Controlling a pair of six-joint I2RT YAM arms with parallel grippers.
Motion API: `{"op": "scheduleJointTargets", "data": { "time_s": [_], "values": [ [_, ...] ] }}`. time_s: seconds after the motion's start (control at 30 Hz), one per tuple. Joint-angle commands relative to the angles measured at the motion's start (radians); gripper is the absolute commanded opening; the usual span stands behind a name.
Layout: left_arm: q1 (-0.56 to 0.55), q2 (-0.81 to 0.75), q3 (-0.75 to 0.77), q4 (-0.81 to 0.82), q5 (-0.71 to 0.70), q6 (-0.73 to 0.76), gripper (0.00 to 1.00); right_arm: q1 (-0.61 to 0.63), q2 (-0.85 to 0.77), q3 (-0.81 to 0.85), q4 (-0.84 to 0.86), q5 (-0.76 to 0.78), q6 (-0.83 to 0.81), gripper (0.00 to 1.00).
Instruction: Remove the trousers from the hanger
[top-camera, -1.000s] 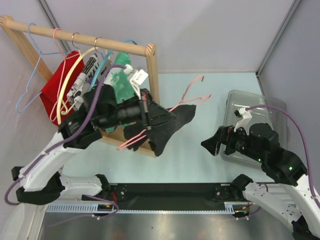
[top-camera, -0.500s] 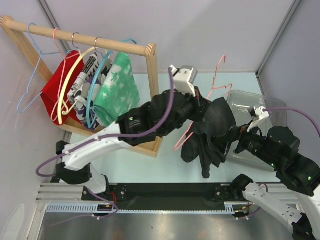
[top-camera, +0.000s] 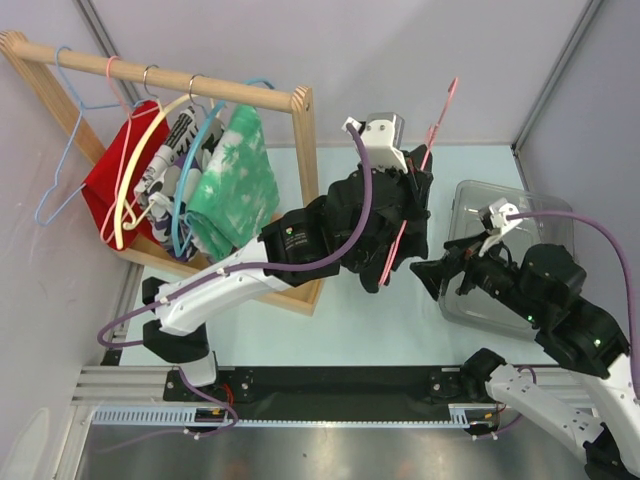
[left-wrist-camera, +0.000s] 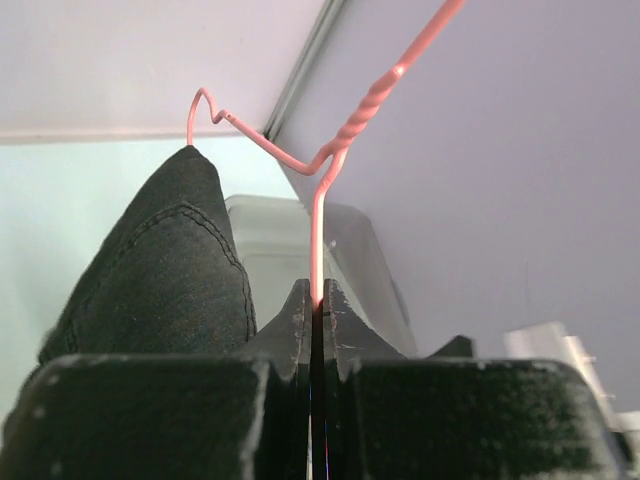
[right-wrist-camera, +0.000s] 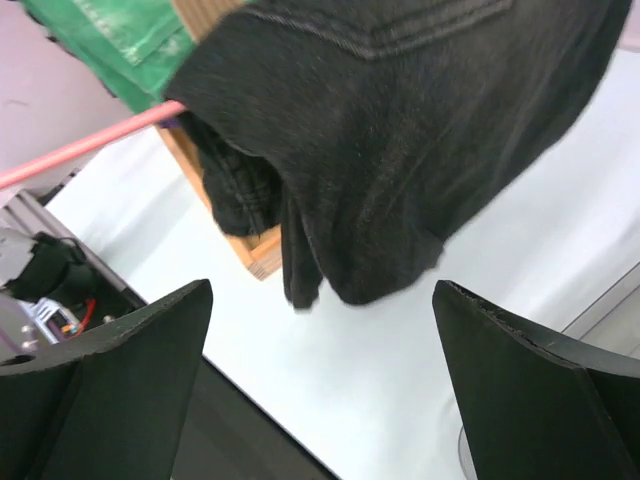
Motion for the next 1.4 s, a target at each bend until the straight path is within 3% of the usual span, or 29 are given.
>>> {"op": "scheduleJointTargets", "data": {
  "time_s": [0.0, 0.3, 0.47, 0.7, 0.9, 1.03, 1.17, 1.37],
  "values": [
    [-0.016, -0.022, 0.089, 0.172, -0.036, 0.034, 0.00, 0.005, 0.023, -0.023, 0.130, 0.044, -0.038, 0.98],
    [-0.019, -0.024, 0.087, 0.196, -0.010, 0.025, 0.00, 0.004, 0.016, -0.066, 0.205, 0.276, -0.036, 0.89],
    [-0.026, -0.017, 0.090, 0.213, 0.007, 0.020, 0.00, 0.004, -0.028, -0.115, 0.284, 0.281, -0.082, 0.83],
    [-0.035, -0.027, 0.087, 0.213, 0.011, 0.017, 0.00, 0.004, -0.019, -0.117, 0.317, 0.269, -0.118, 0.82],
    [-0.041, -0.031, 0.089, 0.216, 0.013, 0.005, 0.00, 0.004, -0.007, -0.135, 0.392, 0.224, -0.121, 0.87],
    [-0.049, -0.031, 0.089, 0.219, 0.013, 0.005, 0.00, 0.004, 0.007, -0.146, 0.427, 0.279, -0.132, 0.89],
    [-0.053, -0.031, 0.087, 0.219, 0.016, 0.004, 0.00, 0.007, 0.007, -0.166, 0.493, 0.452, -0.141, 0.85],
    [-0.059, -0.022, 0.092, 0.224, 0.031, -0.012, 0.00, 0.011, 0.023, -0.215, 0.602, 0.405, -0.207, 0.75]
  ]
}}
